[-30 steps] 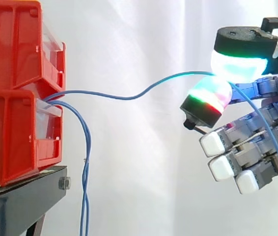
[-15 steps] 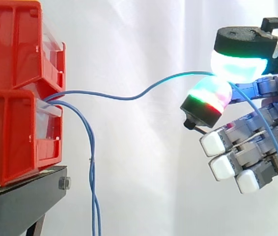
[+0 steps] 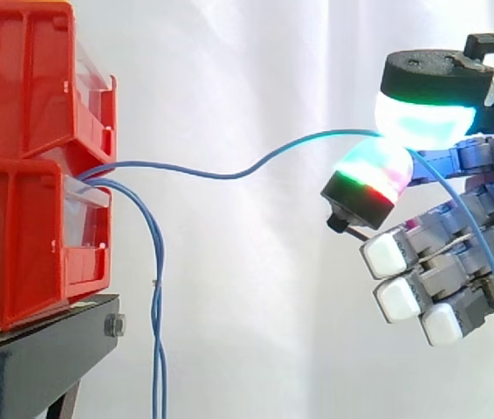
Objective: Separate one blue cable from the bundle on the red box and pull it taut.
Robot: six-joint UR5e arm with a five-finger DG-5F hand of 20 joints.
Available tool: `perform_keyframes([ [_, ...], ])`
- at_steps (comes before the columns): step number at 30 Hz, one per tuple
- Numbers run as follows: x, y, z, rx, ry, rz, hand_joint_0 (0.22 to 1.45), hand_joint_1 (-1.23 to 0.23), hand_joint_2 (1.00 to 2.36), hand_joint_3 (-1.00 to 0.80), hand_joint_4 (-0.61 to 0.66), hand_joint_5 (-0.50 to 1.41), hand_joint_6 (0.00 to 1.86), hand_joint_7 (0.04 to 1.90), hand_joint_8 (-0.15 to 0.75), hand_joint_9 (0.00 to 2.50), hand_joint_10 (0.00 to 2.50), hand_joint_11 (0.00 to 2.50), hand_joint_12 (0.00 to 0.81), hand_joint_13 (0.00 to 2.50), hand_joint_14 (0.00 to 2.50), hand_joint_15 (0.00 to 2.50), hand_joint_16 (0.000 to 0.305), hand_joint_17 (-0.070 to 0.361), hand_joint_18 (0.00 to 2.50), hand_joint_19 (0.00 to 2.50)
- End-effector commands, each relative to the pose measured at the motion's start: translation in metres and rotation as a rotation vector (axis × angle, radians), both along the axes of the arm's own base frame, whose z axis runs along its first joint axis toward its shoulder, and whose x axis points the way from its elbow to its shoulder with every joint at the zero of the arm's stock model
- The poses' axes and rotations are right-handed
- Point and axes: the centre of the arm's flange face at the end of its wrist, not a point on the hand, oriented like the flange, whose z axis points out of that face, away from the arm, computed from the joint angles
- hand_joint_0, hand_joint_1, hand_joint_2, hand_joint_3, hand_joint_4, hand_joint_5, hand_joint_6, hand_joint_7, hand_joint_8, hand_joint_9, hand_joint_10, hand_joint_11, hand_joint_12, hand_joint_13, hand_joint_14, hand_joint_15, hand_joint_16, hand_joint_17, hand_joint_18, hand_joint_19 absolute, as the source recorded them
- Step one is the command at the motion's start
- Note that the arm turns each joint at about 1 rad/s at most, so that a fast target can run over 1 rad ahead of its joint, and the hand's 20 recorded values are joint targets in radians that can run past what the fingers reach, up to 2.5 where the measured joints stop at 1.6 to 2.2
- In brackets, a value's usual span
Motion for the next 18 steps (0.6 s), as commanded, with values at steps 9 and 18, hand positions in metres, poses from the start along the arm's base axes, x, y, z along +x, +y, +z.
perform_keyframes([
  [9,0.0003,0.0001,-0.0001,-0.001,0.0,0.0,0.52,-0.76,1.58,0.1,-0.33,-0.08,0.88,1.26,0.292,0.95,0.01,0.35,0.452,0.92,0.01,0.35,0.052,0.117,0.87,0.28],
  [18,0.0001,0.0,0.0009,0.001,-0.002,-0.001,0.52,-0.76,1.64,0.08,-0.34,-0.08,0.87,1.27,0.278,0.94,0.01,0.35,0.445,0.85,0.01,0.35,0.05,0.112,0.76,0.26],
])
